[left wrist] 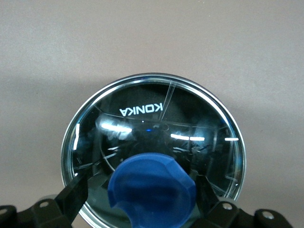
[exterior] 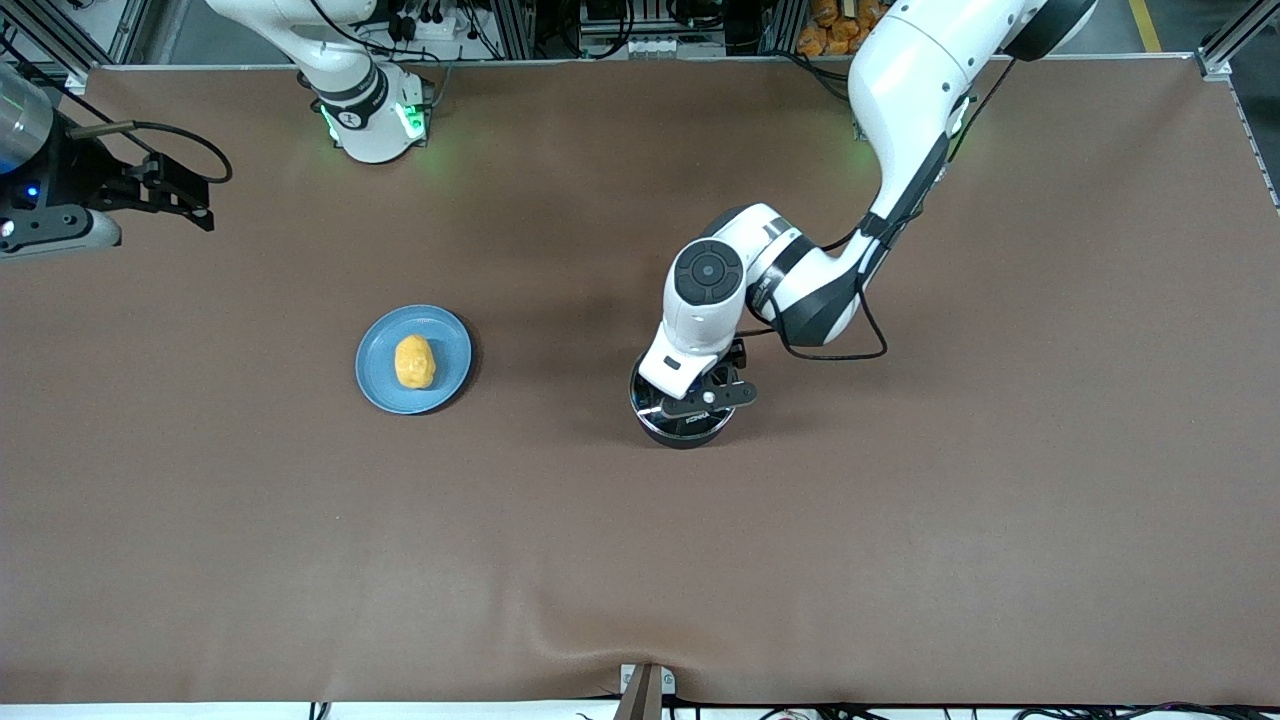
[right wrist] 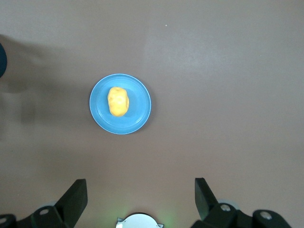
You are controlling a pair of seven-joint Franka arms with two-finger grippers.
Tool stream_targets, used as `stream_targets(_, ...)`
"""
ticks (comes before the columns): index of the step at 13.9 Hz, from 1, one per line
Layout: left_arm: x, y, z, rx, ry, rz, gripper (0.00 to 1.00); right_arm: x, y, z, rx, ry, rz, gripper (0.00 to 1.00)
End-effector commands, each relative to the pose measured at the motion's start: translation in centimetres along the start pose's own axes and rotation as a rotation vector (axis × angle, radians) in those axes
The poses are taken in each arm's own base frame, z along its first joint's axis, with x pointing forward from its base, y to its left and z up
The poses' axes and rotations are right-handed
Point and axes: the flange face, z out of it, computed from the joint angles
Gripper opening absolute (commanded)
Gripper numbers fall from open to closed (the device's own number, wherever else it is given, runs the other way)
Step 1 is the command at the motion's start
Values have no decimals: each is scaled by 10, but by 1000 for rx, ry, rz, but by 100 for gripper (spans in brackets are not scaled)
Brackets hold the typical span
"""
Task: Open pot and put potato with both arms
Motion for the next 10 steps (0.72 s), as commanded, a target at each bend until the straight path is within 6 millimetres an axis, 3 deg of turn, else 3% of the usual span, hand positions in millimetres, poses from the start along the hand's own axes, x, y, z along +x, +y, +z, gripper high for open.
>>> stream_targets(1,2,6,-2,-1,26,-5,100,25,3,25,21,-31,-14,100)
stream_targets(2,2,5,-1,0,25,-4,93,30,6,33,29,-44,-27,100)
stream_targets(4,5,3,3,3,21,-11,61,38,4,35,24,-17,-33,100)
stream_targets(8,7,2,-1,-2,23,-26,28,50,8,46,45,-2,-26,100)
stream_targets(10,9,1,-11,-12,34,-47,19,53,4,49,65,7,-20,100)
